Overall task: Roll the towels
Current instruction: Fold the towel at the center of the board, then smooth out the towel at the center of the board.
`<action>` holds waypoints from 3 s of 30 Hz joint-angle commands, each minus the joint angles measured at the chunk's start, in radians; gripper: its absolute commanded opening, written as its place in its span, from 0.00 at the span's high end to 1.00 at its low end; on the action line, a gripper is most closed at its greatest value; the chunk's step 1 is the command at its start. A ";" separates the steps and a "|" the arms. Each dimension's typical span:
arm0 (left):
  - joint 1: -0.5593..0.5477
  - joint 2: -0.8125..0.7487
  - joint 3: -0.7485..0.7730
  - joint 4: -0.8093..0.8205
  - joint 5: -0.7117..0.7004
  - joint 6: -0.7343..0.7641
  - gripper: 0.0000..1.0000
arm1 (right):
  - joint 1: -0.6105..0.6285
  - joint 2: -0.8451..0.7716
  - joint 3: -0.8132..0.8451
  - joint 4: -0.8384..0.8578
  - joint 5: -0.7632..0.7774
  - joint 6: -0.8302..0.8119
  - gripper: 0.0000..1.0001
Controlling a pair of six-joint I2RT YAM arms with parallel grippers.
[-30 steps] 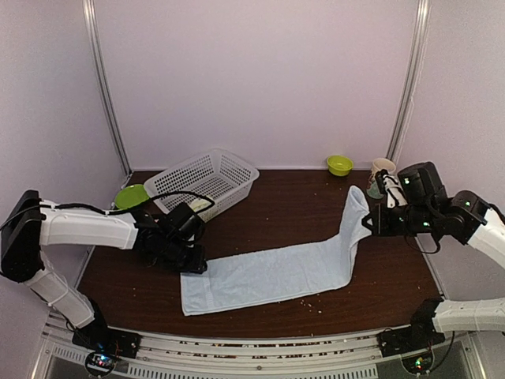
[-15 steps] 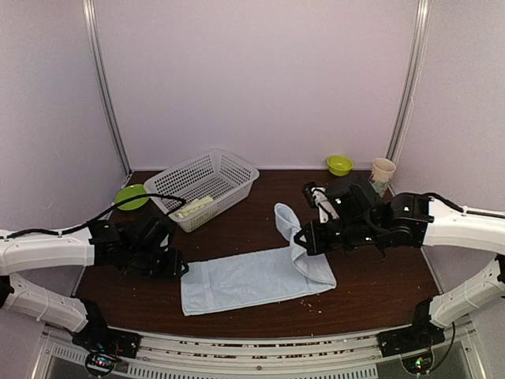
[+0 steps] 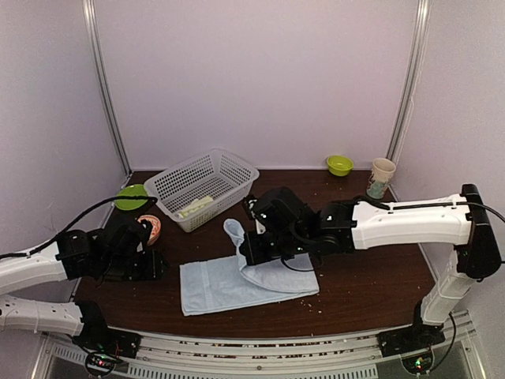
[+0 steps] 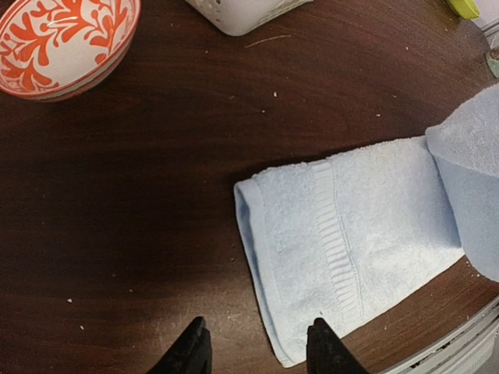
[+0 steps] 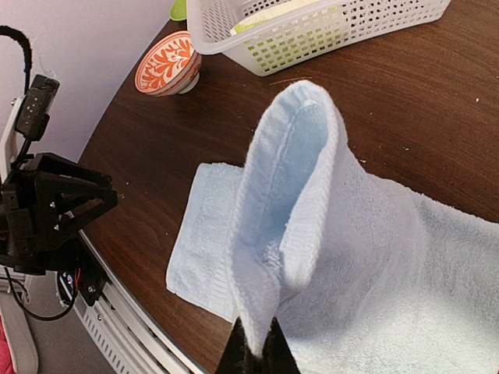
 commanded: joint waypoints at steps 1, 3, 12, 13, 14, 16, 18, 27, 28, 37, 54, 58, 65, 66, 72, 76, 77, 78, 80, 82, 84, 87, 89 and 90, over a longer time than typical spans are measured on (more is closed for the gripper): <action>0.005 -0.045 -0.023 -0.037 -0.037 -0.025 0.58 | 0.021 0.053 0.079 0.034 -0.007 0.006 1.00; 0.005 -0.055 -0.027 -0.044 -0.044 -0.027 0.58 | 0.032 0.077 0.105 0.029 -0.011 0.007 1.00; 0.005 -0.047 -0.022 -0.065 -0.062 -0.027 0.58 | 0.072 0.180 0.186 0.014 -0.034 0.011 1.00; 0.005 -0.047 -0.023 -0.065 -0.062 -0.027 0.58 | 0.076 0.186 0.190 0.015 -0.034 0.012 1.00; 0.005 -0.048 -0.025 -0.066 -0.062 -0.027 0.57 | 0.078 0.192 0.194 0.015 -0.036 0.012 1.00; 0.004 -0.049 -0.027 -0.066 -0.066 -0.029 0.58 | 0.080 0.203 0.199 0.014 -0.036 0.012 1.00; 0.004 -0.047 -0.028 -0.066 -0.068 -0.031 0.57 | 0.080 0.216 0.208 0.012 -0.039 0.011 1.00; 0.005 -0.038 -0.031 -0.068 -0.069 -0.032 0.57 | 0.094 0.307 0.276 -0.008 -0.072 0.013 1.00; 0.004 -0.040 -0.033 -0.067 -0.068 -0.032 0.57 | 0.095 0.319 0.284 -0.009 -0.077 0.013 1.00; 0.004 -0.040 -0.052 -0.068 -0.062 -0.038 0.57 | 0.109 0.415 0.381 -0.009 -0.229 -0.018 0.83; -0.002 0.197 0.014 0.161 0.132 -0.022 0.53 | -0.081 -0.105 -0.162 0.058 -0.085 -0.005 0.43; -0.005 0.296 0.053 0.224 0.156 -0.039 0.51 | -0.120 -0.198 -0.322 0.115 -0.077 0.022 0.43; -0.005 0.432 0.080 0.284 0.192 -0.078 0.49 | -0.135 -0.227 -0.411 0.153 -0.105 0.033 0.44; -0.005 0.442 0.079 0.283 0.191 -0.087 0.48 | -0.138 -0.229 -0.413 0.155 -0.110 0.032 0.44; -0.005 0.465 0.054 0.285 0.178 -0.115 0.46 | -0.151 -0.229 -0.418 0.167 -0.130 0.022 0.44; -0.005 0.503 0.052 0.301 0.188 -0.114 0.47 | -0.160 -0.227 -0.414 0.172 -0.138 0.018 0.45; -0.005 0.515 0.052 0.305 0.190 -0.114 0.47 | -0.163 -0.227 -0.413 0.171 -0.141 0.018 0.45; -0.005 0.525 0.051 0.306 0.191 -0.114 0.48 | -0.165 -0.227 -0.413 0.171 -0.143 0.017 0.45; -0.005 0.540 0.047 0.307 0.191 -0.115 0.48 | -0.168 -0.232 -0.412 0.168 -0.145 0.019 0.45; -0.005 0.543 0.039 0.313 0.191 -0.116 0.48 | -0.169 -0.235 -0.413 0.166 -0.145 0.018 0.45; -0.005 0.543 0.033 0.312 0.191 -0.116 0.49 | -0.170 -0.239 -0.413 0.162 -0.145 0.017 0.45; -0.005 0.544 0.026 0.321 0.194 -0.115 0.53 | -0.173 -0.242 -0.415 0.161 -0.142 0.017 0.46; -0.005 0.545 0.020 0.330 0.201 -0.114 0.59 | -0.174 -0.243 -0.413 0.159 -0.141 0.017 0.46; -0.005 0.545 0.019 0.335 0.204 -0.113 0.62 | -0.175 -0.243 -0.413 0.158 -0.139 0.017 0.47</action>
